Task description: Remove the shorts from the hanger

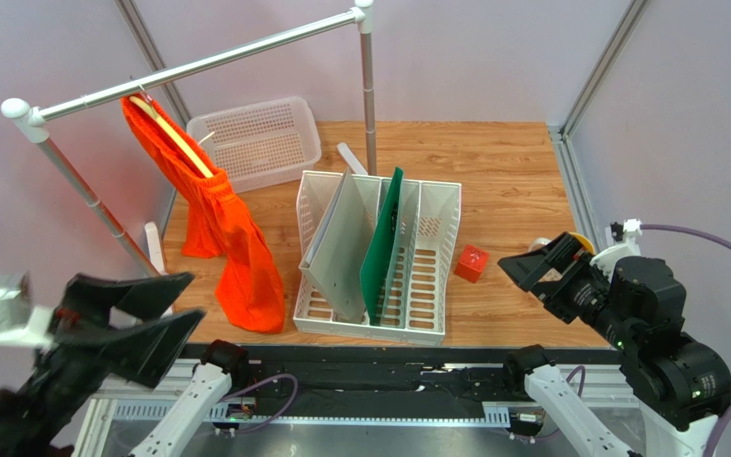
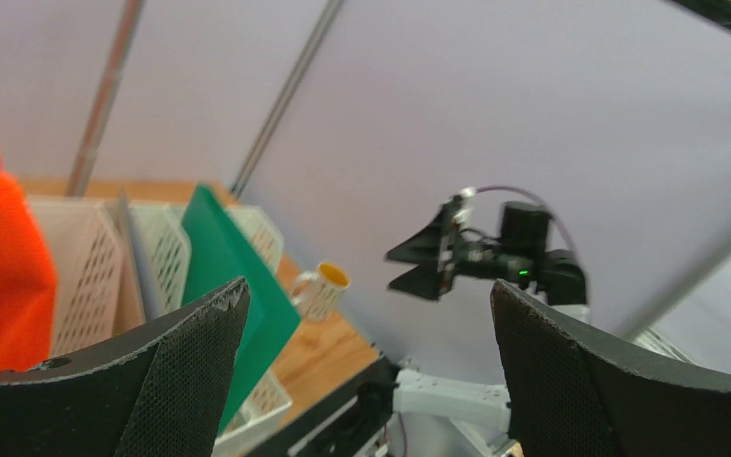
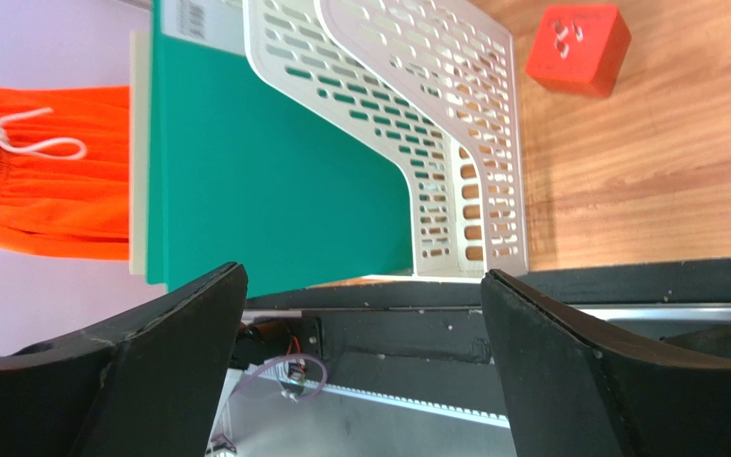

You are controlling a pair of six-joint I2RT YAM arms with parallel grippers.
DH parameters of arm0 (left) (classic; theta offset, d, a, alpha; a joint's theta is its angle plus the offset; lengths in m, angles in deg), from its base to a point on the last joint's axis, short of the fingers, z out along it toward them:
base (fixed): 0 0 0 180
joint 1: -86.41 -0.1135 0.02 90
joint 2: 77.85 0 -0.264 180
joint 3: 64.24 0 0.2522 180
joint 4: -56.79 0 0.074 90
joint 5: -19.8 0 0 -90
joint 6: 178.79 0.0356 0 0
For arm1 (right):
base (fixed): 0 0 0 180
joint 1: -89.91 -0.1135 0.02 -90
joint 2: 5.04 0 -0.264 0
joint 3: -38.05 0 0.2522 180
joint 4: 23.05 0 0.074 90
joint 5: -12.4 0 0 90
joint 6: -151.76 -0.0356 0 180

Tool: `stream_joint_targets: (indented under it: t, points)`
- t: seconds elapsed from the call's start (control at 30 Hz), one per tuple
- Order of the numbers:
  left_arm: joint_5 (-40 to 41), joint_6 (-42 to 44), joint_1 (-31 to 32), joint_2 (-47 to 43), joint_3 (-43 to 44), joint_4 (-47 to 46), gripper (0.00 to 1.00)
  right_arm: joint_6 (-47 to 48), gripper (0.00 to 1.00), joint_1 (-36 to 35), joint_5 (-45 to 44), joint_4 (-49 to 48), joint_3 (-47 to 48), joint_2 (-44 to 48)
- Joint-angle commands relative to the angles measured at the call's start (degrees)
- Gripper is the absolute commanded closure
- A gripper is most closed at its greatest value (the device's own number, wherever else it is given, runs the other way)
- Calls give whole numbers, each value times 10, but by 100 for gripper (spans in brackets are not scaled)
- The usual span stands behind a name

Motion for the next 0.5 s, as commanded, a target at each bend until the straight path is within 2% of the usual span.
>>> stream_joint_targets:
  t: [0.0,0.07,0.13,0.2,0.27,0.37,0.47]
  points:
    - [36,48,0,74,37,232,1,5,0,-2,-40,130,70,-45]
    - [-3,52,0,65,19,184,0,-3,0,-2,-37,125,97,-55]
    - [-16,34,0,51,-6,106,1,-6,0,-2,-8,102,99,-64]
    - [-14,14,0,37,-30,71,1,0,0,-2,24,66,98,-69]
    - [3,0,0,39,-35,56,1,23,0,-2,53,57,114,-83]
    - [8,-1,0,73,-11,65,1,61,0,-2,21,61,151,-111]
    - [38,-12,0,94,6,80,1,126,0,-1,68,-8,160,-113]
